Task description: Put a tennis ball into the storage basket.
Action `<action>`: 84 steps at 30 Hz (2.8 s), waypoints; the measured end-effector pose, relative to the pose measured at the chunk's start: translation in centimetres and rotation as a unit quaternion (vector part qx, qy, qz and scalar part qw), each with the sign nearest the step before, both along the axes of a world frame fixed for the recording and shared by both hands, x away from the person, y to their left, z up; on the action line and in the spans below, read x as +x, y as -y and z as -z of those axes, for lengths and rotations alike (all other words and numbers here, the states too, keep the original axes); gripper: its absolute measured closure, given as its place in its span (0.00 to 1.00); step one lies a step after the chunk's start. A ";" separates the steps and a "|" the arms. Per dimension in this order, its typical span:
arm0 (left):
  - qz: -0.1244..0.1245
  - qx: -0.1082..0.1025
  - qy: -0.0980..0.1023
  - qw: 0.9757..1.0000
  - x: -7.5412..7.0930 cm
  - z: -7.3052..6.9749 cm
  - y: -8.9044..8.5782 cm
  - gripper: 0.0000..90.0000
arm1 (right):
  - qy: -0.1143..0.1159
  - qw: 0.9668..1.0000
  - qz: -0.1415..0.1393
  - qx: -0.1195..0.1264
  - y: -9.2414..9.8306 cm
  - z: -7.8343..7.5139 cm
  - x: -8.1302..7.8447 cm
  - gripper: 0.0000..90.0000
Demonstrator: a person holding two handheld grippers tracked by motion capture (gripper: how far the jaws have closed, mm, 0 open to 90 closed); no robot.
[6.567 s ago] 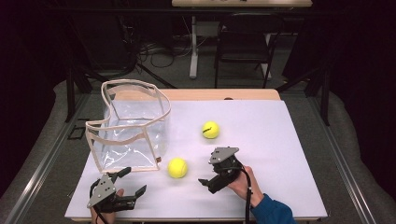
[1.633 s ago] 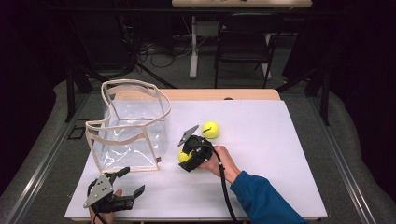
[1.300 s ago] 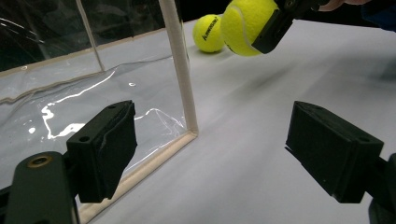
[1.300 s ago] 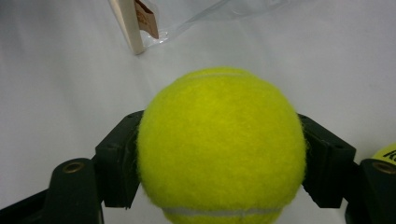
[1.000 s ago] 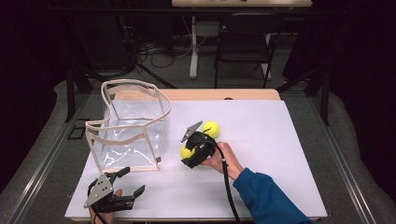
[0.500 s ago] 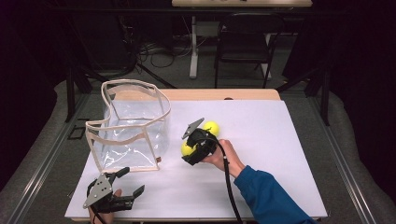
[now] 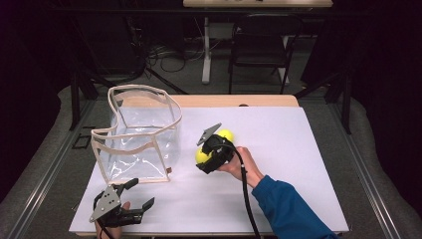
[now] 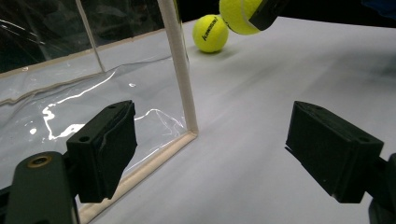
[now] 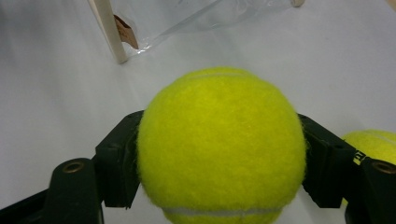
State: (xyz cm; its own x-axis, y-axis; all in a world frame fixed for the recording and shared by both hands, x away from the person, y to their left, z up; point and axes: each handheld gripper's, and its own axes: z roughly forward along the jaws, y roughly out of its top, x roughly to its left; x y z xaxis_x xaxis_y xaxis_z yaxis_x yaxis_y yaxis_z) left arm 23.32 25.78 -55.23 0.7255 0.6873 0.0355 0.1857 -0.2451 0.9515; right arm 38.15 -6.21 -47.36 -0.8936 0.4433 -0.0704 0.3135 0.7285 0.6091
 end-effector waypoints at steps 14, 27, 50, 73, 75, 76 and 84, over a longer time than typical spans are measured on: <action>0.005 0.000 0.000 1.000 0.2 0.0 0.0 0.18 | 0.011 1.000 0.007 -0.001 0.2 -1.2 0.0 0.29; 0.003 -0.001 0.000 1.000 0.1 0.0 0.0 0.18 | 0.023 1.000 0.006 0.001 0.0 -2.7 0.4 0.29; 0.002 0.000 0.000 1.000 0.1 0.0 0.0 0.18 | 0.037 0.999 0.016 0.005 0.1 -4.5 1.4 0.29; 0.000 0.001 0.001 1.000 0.1 0.0 0.0 0.18 | 0.045 0.999 0.023 0.013 0.3 -6.0 2.4 0.29; 0.001 0.001 0.001 1.000 0.1 0.0 0.0 0.18 | 0.046 0.999 0.025 0.013 0.4 -6.2 2.6 0.29; 0.001 0.001 0.002 1.000 0.1 0.0 0.0 0.18 | 0.046 0.999 0.025 0.013 0.4 -6.2 2.6 0.29; 0.000 -0.002 0.001 1.000 0.0 0.0 0.0 0.18 | 0.048 0.998 0.027 0.019 0.6 -6.8 3.0 0.29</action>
State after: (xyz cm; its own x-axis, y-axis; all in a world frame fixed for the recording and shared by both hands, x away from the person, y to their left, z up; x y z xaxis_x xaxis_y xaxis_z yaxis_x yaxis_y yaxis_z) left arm 23.31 25.81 -55.20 0.7248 0.6880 0.0351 0.1835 -0.2419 0.9528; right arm 41.15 -6.81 -40.55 -0.8579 0.4950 -0.1375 0.2905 0.6882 0.6648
